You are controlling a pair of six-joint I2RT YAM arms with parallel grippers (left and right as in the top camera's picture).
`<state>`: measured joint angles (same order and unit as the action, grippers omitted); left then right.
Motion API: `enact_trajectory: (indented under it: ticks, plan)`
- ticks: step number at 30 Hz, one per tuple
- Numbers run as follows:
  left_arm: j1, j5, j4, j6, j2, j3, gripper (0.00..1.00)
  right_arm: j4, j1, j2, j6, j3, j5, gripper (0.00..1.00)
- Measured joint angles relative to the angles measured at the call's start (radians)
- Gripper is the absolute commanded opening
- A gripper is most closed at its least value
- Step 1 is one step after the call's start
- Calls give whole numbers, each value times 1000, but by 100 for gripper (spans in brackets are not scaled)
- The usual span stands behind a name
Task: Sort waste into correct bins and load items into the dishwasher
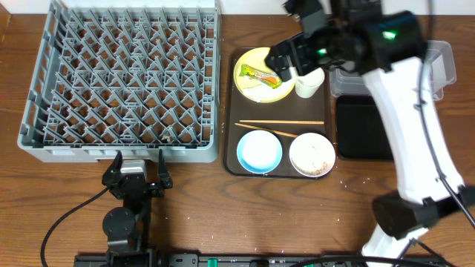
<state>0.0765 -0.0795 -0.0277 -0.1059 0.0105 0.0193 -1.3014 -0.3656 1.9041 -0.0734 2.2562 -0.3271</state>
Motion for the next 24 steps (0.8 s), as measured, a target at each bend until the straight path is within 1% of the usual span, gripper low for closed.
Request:
enact_trajectory:
  ticks: [3,4,5,8,10,12,15,17,21,24]
  plan:
    - [0,0,0,0,0,0,93,-11,-18,51,0,0,-22,99]
    - [0,0,0,0,0,0,93,-5,-23,67,0,0,-32,98]
    - [0,0,0,0,0,0,93,10,-24,80,0,0,-43,92]
    - [0,0,0,0,0,0,93,65,-38,120,29,2,-58,92]
    - [0,0,0,0,0,0,93,104,-47,154,114,6,-33,89]
    - [0,0,0,0,0,0,93,126,-64,198,250,11,31,88]
    - [0,0,0,0,0,0,93,145,-95,275,465,13,157,91]
    - [0,0,0,0,0,0,93,171,-118,333,582,13,240,92]
    - [0,0,0,0,0,0,93,206,-153,436,746,13,364,90]
    - [0,0,0,0,0,0,93,220,-169,488,831,13,416,88]
